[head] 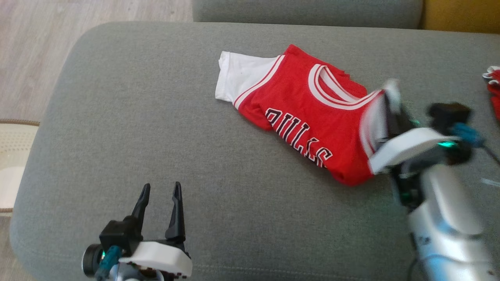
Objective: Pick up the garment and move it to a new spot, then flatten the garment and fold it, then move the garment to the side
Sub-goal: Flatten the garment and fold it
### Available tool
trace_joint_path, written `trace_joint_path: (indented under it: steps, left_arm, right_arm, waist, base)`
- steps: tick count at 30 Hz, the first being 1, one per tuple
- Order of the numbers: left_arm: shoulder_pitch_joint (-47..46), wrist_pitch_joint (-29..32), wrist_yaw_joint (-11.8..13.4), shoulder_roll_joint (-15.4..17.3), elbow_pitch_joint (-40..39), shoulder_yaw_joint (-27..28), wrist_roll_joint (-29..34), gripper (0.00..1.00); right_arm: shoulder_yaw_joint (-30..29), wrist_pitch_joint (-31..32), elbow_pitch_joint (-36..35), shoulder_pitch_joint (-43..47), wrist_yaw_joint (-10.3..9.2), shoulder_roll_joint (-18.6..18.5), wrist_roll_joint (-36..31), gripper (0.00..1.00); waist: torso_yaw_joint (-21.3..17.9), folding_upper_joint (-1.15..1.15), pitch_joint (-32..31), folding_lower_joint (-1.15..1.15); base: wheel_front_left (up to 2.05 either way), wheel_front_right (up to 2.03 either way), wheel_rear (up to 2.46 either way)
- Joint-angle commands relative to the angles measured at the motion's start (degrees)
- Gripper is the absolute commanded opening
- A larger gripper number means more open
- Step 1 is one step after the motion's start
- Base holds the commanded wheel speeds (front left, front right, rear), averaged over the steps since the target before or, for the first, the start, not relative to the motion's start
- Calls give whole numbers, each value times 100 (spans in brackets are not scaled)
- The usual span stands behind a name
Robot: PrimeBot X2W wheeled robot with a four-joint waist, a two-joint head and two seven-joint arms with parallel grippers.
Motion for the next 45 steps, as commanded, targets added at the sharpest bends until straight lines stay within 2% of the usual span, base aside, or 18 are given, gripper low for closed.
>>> trace_joint_path:
  steps: [1, 2, 3, 4, 5, 6, 9, 13, 19, 20, 21, 27, 30, 33, 38, 45]
  left_arm:
    - [-243, -71, -30, -38, -128, 156, 46, 100]
    - [-252, -71, -37, -41, -123, 148, 50, 100]
    - [-252, -71, -37, -41, -123, 148, 50, 100]
    - [-261, -71, -41, -44, -120, 141, 53, 100]
    - [-282, -71, -50, -50, -114, 127, 60, 100]
    - [-282, -71, -50, -50, -114, 127, 60, 100]
    - [-313, -71, -68, -61, -97, 97, 64, 100]
    - [-372, -71, -97, -82, -57, 9, 63, 100]
    - [-425, -71, -87, -108, -10, -99, 46, 100]
    - [-419, -71, -80, -114, 0, -115, 34, 100]
    - [-415, -71, -79, -116, 6, -119, 27, 100]
    - [-352, -71, -36, -125, -12, -74, 5, 100]
    - [-317, -71, -48, -128, -17, -60, 10, 100]
    - [-272, -71, -47, -129, -22, -33, 25, 100]
    - [-171, -71, -42, -128, -50, 23, 58, 100]
    - [-131, -71, -55, -127, -98, 41, 94, 100]
  right_arm:
    - [573, -13, -470, -171, -5, 148, 161, 0]
    - [842, 12, -629, -171, -5, 189, 246, 0]
    - [842, 12, -629, -171, -5, 189, 246, 0]
    - [1121, 41, -778, -174, -5, 225, 335, 0]
    - [1689, 101, -1031, -194, -5, 280, 538, 0]
    - [1689, 101, -1031, -194, -5, 280, 538, 0]
    - [2492, 211, -1211, -258, -5, 322, 938, 0]
    - [3352, 156, -1064, -467, -5, 331, 1474, 0]
    - [4269, -94, -410, -946, -5, 333, 2044, 0]
    - [4519, -162, -128, -1074, -5, 333, 2095, 63]
    - [4641, -190, -22, -1098, -5, 334, 2152, 100]
    - [5161, -465, 217, -1174, -5, 334, 2560, 100]
    - [5090, -775, 259, -1253, -5, 334, 2662, 100]
    - [4743, -1068, 448, -1306, -5, 334, 2649, 100]
    - [3666, -1285, 1140, -1189, -5, 301, 2272, 100]
    - [2226, -1364, 2035, -854, -5, -6, 1633, 100]
  waist:
    - [41, 0, 7, 0]
    - [68, 0, 10, 0]
    - [68, 0, 10, 0]
    - [103, 0, 15, 0]
    - [185, 0, 31, 0]
    - [185, 0, 31, 0]
    - [351, 0, 50, 0]
    - [682, 0, 55, 0]
    - [1173, 0, 85, 0]
    - [1287, 0, 90, 0]
    - [1331, 0, 87, 0]
    - [1300, 0, 41, 0]
    - [1137, 0, -21, 0]
    - [924, 0, -118, 0]
    - [556, 0, -246, 0]
    - [221, 0, -249, 0]
  base:
    - [0, 0, 0]
    - [0, 0, 0]
    - [0, 0, 0]
    - [0, 0, 0]
    - [0, 0, 0]
    - [0, 0, 0]
    - [0, 0, 0]
    - [0, 0, 0]
    - [0, 0, 0]
    - [0, 0, 0]
    - [0, 0, 0]
    - [0, 0, 0]
    - [0, 0, 0]
    - [0, 0, 0]
    - [0, 0, 0]
    - [0, 0, 0]
